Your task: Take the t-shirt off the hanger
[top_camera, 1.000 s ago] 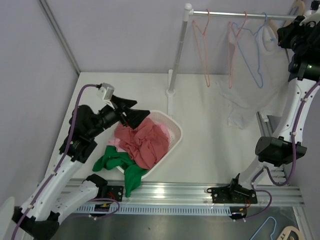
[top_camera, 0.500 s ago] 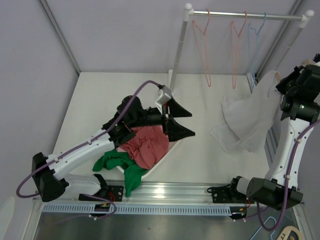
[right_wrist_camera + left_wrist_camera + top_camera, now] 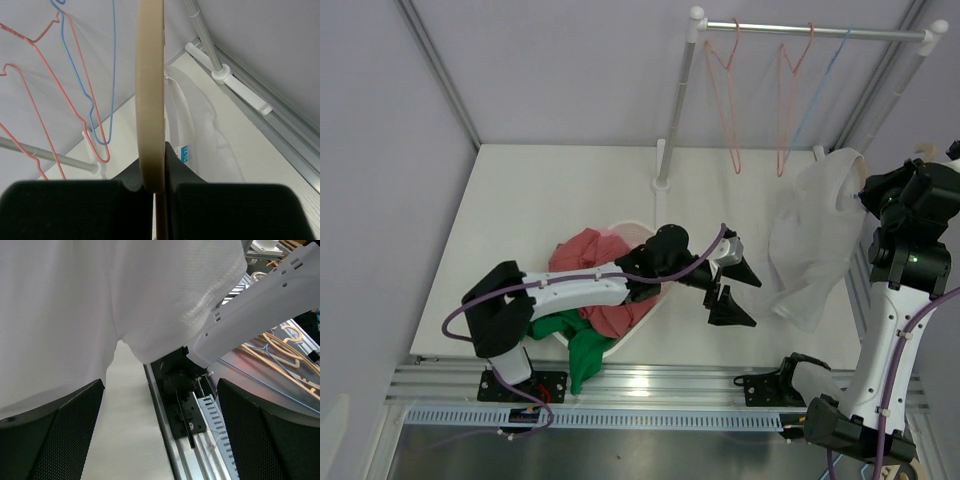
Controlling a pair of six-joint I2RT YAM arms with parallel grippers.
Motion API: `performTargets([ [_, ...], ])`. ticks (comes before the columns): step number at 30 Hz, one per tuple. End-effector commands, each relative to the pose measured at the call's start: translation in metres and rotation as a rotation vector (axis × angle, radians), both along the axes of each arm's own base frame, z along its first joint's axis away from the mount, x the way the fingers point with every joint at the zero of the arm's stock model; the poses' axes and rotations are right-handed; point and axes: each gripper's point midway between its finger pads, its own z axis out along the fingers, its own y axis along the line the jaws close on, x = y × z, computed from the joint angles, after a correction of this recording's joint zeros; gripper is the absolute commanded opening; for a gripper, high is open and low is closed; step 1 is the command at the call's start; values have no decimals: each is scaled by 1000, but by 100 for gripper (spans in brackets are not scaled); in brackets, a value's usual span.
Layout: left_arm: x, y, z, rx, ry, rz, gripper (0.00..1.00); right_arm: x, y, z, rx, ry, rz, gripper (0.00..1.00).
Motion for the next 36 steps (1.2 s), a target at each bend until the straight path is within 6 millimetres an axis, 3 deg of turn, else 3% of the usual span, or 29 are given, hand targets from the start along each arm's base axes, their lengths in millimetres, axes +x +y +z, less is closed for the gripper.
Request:
performTargets([
  [1, -11, -15, 42, -216, -109, -89, 100, -8, 12, 35, 6, -97, 35, 0],
  [2, -15, -20, 54, -244, -127, -118, 100, -9, 13, 37, 6, -100, 38, 0],
  [4, -16, -33, 40, -226, -134, -124, 100, -6, 20, 38, 18, -102, 73, 0],
  [6, -14, -46, 52, -256, -159, -117, 100, -8, 23, 43, 28, -115, 83, 0],
  [7, -12, -53, 40, -239, -142, -121, 99, -7, 25, 44, 34, -118, 91, 0],
  [8, -11, -58, 56, -273, -156, -125, 100, -8, 26, 44, 36, -121, 95, 0],
  [10, -12, -71, 55, -280, -157, -122, 100, -7, 30, 43, 41, -120, 107, 0],
  [11, -12, -76, 70, -309, -179, -122, 100, -7, 31, 43, 44, -120, 114, 0],
  [13, -8, -89, 64, -274, -178, -94, 99, -5, 33, 43, 48, -119, 126, 0],
  [14, -10, -92, 76, -295, -199, -117, 55, -5, 35, 44, 50, -121, 132, 0],
  [15, -15, -92, 71, -271, -202, -158, 21, -5, 34, 44, 49, -121, 129, 0],
  [16, -16, -93, 58, -203, -171, -173, 1, -4, 34, 45, 47, -123, 129, 0],
  [19, -29, -77, 42, -187, -145, -207, 1, 2, 30, 44, 44, -118, 116, 0],
  [20, -37, -66, 63, -226, -165, -215, 1, 5, 28, 43, 44, -116, 114, 0],
  [21, -45, -58, 53, -206, -164, -225, 1, 13, 27, 39, 48, -105, 118, 0],
  [23, -57, -46, 61, -192, -174, -245, 1, 21, 24, 37, 48, -96, 119, 0],
  [24, -72, -35, 79, -217, -194, -269, 1, 27, 21, 33, 51, -85, 112, 0],
  [26, -94, -22, 75, -171, -200, -328, 1, 33, 15, 33, 46, -89, 88, 0],
  [28, -130, -10, 88, -191, -245, -420, 1, 41, 8, 29, 47, -72, 67, 0],
  [30, -166, 5, 88, -193, -219, -556, 1, 46, 5, 33, 43, -71, 66, 0],
  [33, -196, 29, 72, -157, -140, -719, 1, 50, 5, 38, 35, -59, 80, 0],
  [34, -199, 33, 51, -106, -98, -756, 1, 49, 5, 37, 26, -45, 86, 0],
  [36, -200, 40, 30, -43, -37, -827, 1, 45, 6, 43, 10, -47, 94, 0],
])
